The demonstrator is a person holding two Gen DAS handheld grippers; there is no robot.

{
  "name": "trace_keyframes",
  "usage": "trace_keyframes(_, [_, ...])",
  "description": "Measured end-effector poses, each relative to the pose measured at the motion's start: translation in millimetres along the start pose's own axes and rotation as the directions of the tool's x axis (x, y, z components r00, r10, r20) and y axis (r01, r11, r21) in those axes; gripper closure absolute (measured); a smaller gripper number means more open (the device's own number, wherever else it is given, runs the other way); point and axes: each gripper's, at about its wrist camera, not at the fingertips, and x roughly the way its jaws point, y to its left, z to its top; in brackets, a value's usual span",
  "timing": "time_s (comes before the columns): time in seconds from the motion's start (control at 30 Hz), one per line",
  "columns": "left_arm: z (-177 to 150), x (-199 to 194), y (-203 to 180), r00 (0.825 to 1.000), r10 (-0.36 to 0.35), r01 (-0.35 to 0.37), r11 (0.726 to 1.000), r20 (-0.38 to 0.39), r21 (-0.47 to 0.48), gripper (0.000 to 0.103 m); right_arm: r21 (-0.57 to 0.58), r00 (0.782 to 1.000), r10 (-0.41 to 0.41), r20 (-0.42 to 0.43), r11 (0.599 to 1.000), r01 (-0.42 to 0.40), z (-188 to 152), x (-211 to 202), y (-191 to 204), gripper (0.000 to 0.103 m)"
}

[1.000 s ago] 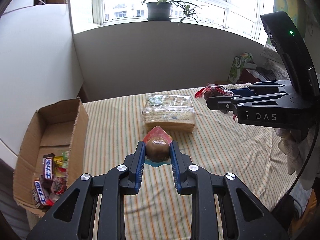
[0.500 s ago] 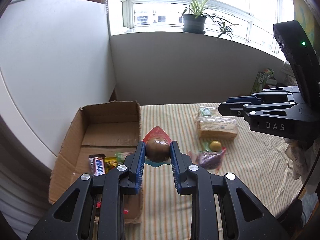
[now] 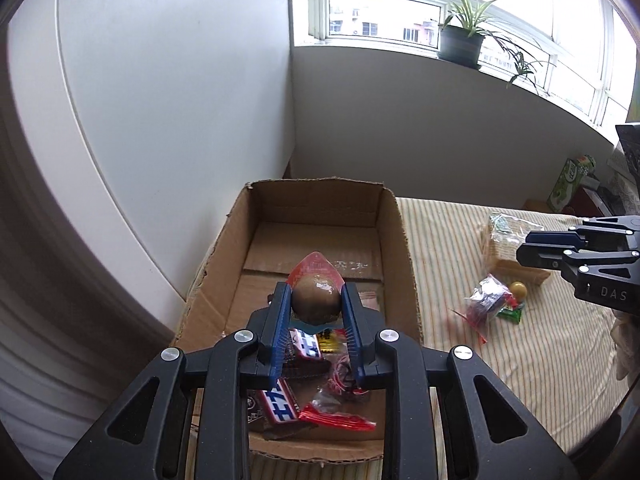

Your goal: Organize snacks

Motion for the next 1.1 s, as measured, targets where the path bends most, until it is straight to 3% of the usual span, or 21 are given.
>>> trace_keyframes(0.07, [0.2, 1.3, 4.3, 1.0, 0.004, -0.004, 1.0, -0.003, -0.013, 0.078, 0.0, 1.0, 0.004, -0.003, 1.0, -0.004, -0.5, 1.1, 0.4, 0.079])
trace_keyframes(0.13, [-0.4, 0.6, 5.6, 1.0, 0.015, -0.015, 1.0, 0.004, -0.014, 0.068, -0.001, 1.0, -0.003, 0.002, 1.0, 0.003, -1.1, 0.7, 0.1, 0.079])
trace_keyframes(0.17, [-0.1, 0.6, 6.3, 1.0, 0.018, -0.017, 1.0, 0.007, -0.018, 0.049, -0.001, 1.0, -0.007, 0.002, 1.0, 0.007, -1.4, 0.6, -0.4, 0.078])
trace_keyframes(0.2, [0.0, -0.2, 6.9, 1.0, 0.015, -0.015, 1.0, 0.012, -0.024, 0.039, 0.001, 1.0, -0.006, 0.001, 1.0, 0.006, -1.7, 0.1, -1.3, 0.078])
trace_keyframes(0.27, [1.1, -0.5, 5.7, 1.0, 0.014, -0.013, 1.0, 0.017, -0.021, 0.039, 0.006, 1.0, -0.006, 0.002, 1.0, 0.006, -2.5, -1.8, -3.2, 0.075])
trace_keyframes(0.37, [2.9, -1.5, 4.6, 1.0, 0.011, -0.01, 1.0, 0.023, -0.023, 0.039, 0.005, 1.0, -0.018, 0.014, 1.0, 0.018, -3.8, -6.9, -6.1, 0.054])
trace_keyframes(0.4, [3.2, -2.5, 3.9, 1.0, 0.009, -0.009, 1.0, 0.026, -0.024, 0.039, 0.007, 1.0, -0.019, 0.018, 1.0, 0.018, -4.1, -8.9, -7.3, 0.052])
trace_keyframes(0.7, [3.0, -15.6, -17.8, 0.999, -0.033, 0.032, 0.999, 0.043, 0.011, 0.039, 0.041, 0.999, -0.019, 0.028, 0.999, 0.018, -14.6, -28.6, -25.5, 0.048])
trace_keyframes(1.1, [-7.1, -21.2, -78.0, 0.991, -0.129, 0.126, 0.989, 0.027, 0.083, 0.039, 0.141, 0.999, -0.042, 0.02, 0.989, 0.039, -49.3, -51.5, -78.9, 0.048])
